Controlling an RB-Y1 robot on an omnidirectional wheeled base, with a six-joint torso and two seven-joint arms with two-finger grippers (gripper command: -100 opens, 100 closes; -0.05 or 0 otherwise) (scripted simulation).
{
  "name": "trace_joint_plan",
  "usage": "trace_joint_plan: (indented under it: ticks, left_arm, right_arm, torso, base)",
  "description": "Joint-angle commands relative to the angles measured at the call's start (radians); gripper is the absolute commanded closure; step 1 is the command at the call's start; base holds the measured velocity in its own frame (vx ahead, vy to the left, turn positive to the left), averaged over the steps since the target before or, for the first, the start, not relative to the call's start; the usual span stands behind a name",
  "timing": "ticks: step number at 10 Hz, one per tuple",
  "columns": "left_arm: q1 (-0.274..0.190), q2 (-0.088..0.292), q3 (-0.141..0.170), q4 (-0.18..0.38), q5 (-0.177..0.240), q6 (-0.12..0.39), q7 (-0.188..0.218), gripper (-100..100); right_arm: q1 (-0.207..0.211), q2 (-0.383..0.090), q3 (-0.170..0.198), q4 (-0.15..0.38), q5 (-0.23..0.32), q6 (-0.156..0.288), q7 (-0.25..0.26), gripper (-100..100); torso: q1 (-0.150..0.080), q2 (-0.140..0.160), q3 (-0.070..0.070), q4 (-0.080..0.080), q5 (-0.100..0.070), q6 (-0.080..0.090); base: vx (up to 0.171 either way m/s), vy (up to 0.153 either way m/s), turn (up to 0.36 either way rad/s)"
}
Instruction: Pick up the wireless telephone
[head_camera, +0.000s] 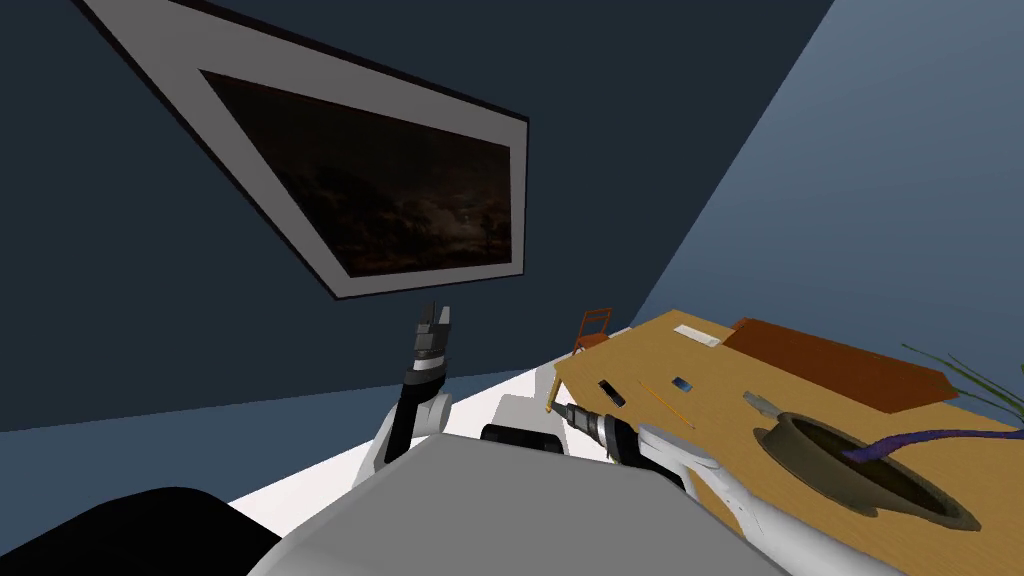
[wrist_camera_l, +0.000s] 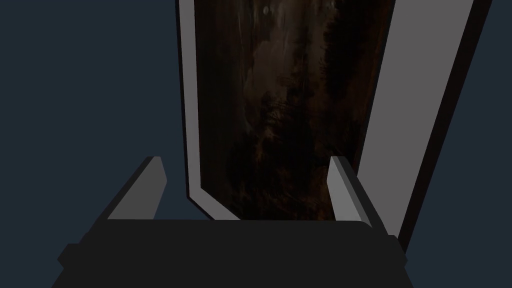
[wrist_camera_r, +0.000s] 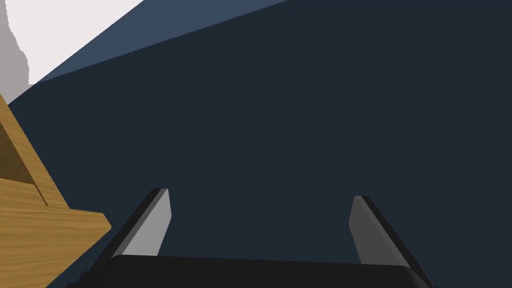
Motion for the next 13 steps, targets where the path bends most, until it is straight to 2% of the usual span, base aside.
trace_joint_plan:
  ticks: [1, 2, 3, 4, 5, 6, 7, 8, 10, 11, 13]
  left_arm:
    - [0.0, 0.0, 0.0, 0.0, 0.0, 0.0, 0.0, 0]
    - [0.0, 0.0, 0.0, 0.0, 0.0, 0.0, 0.0, 0]
    - [0.0, 0.0, 0.0, 0.0, 0.0, 0.0, 0.0, 0]
    - [0.0, 0.0, 0.0, 0.0, 0.0, 0.0, 0.0, 0]
    - [0.0, 0.0, 0.0, 0.0, 0.0, 0.0, 0.0, 0]
    - [0.0, 0.0, 0.0, 0.0, 0.0, 0.0, 0.0, 0]
    - [0.0, 0.0, 0.0, 0.0, 0.0, 0.0, 0.0, 0]
    - [0.0, 0.0, 0.0, 0.0, 0.0, 0.0, 0.0, 0]
    - [0.0, 0.0, 0.0, 0.0, 0.0, 0.0, 0.0, 0]
    - [0.0, 0.0, 0.0, 0.0, 0.0, 0.0, 0.0, 0]
    - [0.0, 0.0, 0.0, 0.0, 0.0, 0.0, 0.0, 0]
  right_arm:
    - [-0.024, -0.039, 0.05, 0.05, 0.035, 0.004, -0.023, -100]
    - [-0.024, -0.039, 0.072, 0.051, 0.035, 0.004, -0.023, -100]
    - [-0.041, -0.072, 0.108, 0.093, 0.066, 0.006, -0.039, -100]
    - [-0.041, -0.072, 0.121, 0.093, 0.066, 0.006, -0.039, -100]
    - [-0.056, -0.104, 0.158, 0.134, 0.097, 0.007, -0.055, -100]
    - [-0.056, -0.104, 0.166, 0.134, 0.097, 0.007, -0.055, -100]
    - [-0.071, -0.134, 0.196, 0.174, 0.128, 0.007, -0.071, -100]
    - [-0.071, -0.134, 0.209, 0.174, 0.128, 0.007, -0.071, -100]
    - [-0.097, -0.19, 0.283, 0.245, 0.189, 0.006, -0.104, -100]
    - [-0.097, -0.19, 0.283, 0.251, 0.189, 0.006, -0.104, -100]
    - [-0.116, -0.235, 0.344, 0.316, 0.248, 0.002, -0.136, -100]
  torso:
    - [0.0, 0.0, 0.0, 0.0, 0.0, 0.0]
    - [0.0, -0.001, 0.0, 0.0, 0.0, -0.001]
    - [0.0, 0.0, 0.0, 0.0, 0.0, 0.0]
    - [0.0, -0.001, 0.0, 0.0, 0.0, -0.001]
    - [0.0, 0.0, 0.0, 0.0, 0.0, 0.0]
    - [0.001, 0.0, 0.0, 0.0, 0.0, 0.0]
    - [0.001, 0.0, 0.0, 0.0, 0.0, 0.0]
    - [0.001, -0.001, 0.0, 0.0, 0.0, -0.001]
    - [0.0, -0.001, -0.001, 0.0, 0.0, 0.0]
    - [-0.001, -0.003, -0.002, 0.0, 0.0, 0.0]
    - [0.001, -0.002, -0.001, 0.0, 0.0, 0.0]
  base:
    - [0.048, -0.017, 0.277]
    - [0.041, -0.019, 0.151]
    - [0.045, -0.015, 0.276]
    - [0.036, -0.019, 0.122]
    - [0.043, -0.014, 0.223]
    - [0.035, -0.016, 0.137]
    - [0.047, -0.011, 0.277]
    - [0.048, -0.019, 0.112]
    - [0.068, -0.036, 0.271]
    - [0.065, -0.037, 0.094]
    - [0.075, -0.014, 0.208]
